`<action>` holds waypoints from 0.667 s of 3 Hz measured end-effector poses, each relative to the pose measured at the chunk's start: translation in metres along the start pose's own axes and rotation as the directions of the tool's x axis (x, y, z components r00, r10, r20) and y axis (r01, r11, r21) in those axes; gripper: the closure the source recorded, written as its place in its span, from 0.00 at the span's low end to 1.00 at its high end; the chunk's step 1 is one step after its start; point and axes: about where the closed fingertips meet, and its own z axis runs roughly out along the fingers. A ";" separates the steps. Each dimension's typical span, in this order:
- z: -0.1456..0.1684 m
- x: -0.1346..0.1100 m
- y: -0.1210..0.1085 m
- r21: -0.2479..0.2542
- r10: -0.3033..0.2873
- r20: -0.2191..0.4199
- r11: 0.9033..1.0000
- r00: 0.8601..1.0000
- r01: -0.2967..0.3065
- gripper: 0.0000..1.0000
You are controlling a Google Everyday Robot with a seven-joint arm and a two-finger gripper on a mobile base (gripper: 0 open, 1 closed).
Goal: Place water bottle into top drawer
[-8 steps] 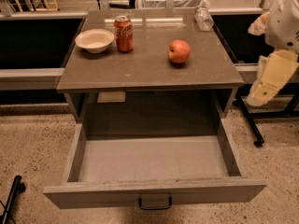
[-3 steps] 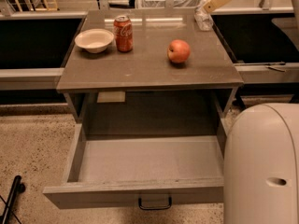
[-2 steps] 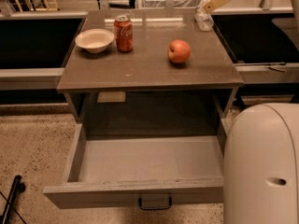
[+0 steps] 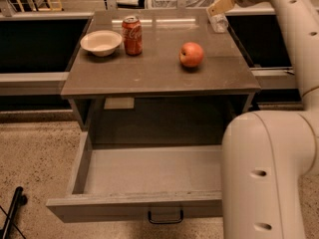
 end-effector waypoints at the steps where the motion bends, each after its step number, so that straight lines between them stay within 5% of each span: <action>1: 0.039 0.023 -0.004 0.084 0.097 -0.034 0.992 0.995 -0.094 0.00; 2: 0.059 0.042 -0.006 0.145 0.206 -0.061 0.970 0.977 -0.196 0.00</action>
Offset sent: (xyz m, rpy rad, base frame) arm 0.0693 -0.0230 -0.0737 0.2819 0.0589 -0.4023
